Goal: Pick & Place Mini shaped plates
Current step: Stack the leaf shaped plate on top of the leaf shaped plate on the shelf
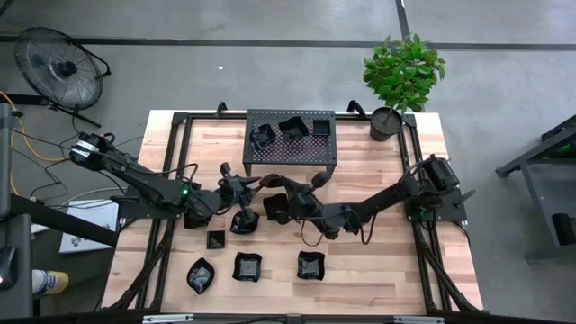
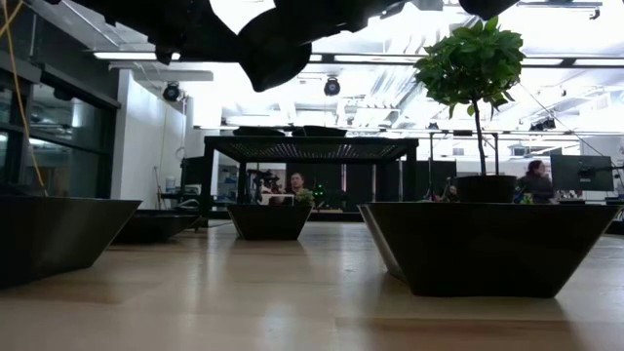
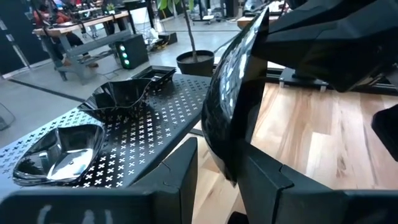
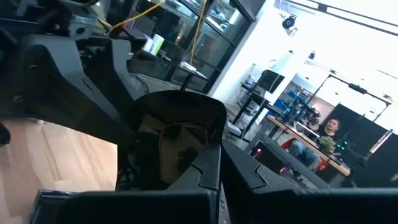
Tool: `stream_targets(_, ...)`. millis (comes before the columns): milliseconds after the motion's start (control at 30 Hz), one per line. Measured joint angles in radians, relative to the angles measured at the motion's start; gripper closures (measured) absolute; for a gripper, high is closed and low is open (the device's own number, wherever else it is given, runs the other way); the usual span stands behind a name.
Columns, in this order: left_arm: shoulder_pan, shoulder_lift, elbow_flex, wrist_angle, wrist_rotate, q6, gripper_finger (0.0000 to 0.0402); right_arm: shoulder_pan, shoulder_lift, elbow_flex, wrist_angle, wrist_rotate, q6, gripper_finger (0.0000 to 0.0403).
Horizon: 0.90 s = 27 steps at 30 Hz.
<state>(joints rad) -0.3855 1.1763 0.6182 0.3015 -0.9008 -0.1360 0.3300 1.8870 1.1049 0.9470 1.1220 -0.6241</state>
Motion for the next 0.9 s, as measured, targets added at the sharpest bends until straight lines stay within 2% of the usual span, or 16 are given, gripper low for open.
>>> stream_targets(900, 0.000, 0.000, 0.000, 0.032, -0.132, 0.000, 0.0300, -0.049, 0.000, -0.001, 0.028, -0.021, 0.006, 0.0403)
